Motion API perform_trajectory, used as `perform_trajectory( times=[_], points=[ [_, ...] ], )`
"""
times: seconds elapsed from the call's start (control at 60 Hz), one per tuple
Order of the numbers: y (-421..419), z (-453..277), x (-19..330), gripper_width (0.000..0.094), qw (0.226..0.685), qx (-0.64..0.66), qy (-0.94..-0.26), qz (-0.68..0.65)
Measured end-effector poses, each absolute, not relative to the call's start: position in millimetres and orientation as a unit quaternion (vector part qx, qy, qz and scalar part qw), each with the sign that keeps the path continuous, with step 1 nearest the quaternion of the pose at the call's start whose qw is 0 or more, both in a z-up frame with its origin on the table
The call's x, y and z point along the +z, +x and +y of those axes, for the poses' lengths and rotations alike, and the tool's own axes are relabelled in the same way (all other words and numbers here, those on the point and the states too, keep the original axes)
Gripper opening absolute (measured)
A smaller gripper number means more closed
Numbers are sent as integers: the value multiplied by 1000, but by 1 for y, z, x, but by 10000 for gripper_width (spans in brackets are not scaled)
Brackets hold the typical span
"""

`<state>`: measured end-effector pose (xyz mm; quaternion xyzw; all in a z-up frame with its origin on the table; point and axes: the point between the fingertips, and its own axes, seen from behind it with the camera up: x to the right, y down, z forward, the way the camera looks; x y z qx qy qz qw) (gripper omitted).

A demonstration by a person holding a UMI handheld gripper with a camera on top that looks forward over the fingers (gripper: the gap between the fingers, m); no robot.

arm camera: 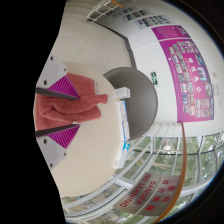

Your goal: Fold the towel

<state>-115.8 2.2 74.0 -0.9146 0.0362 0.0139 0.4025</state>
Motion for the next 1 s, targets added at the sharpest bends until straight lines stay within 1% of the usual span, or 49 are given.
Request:
perform_trajectory(
  times=[0.017, 0.033, 0.067, 0.1, 0.117, 0.217, 0.333, 0.55, 0.667, 0.767, 1.0],
  points=[
    [-101, -6, 63, 565, 397, 4, -917, 39],
    [-91, -9, 62, 650, 391, -5, -920, 41],
    [-72, -14, 58, 781, 384, -19, -922, 45],
    [-56, -18, 56, 854, 381, -26, -923, 43],
    [-44, -17, 52, 863, 380, -31, -924, 42],
    [-18, -33, 53, 855, 382, -53, -922, 27],
    [-16, -47, 70, 856, 387, -42, -921, 18],
    [-48, -88, 138, 860, 423, -35, -906, 2],
    [-73, -127, 174, 857, 442, -33, -897, 0],
    [-94, -173, 200, 862, 449, -36, -893, 0],
    [-131, -267, 225, 859, 446, -34, -895, -1]
  ],
)
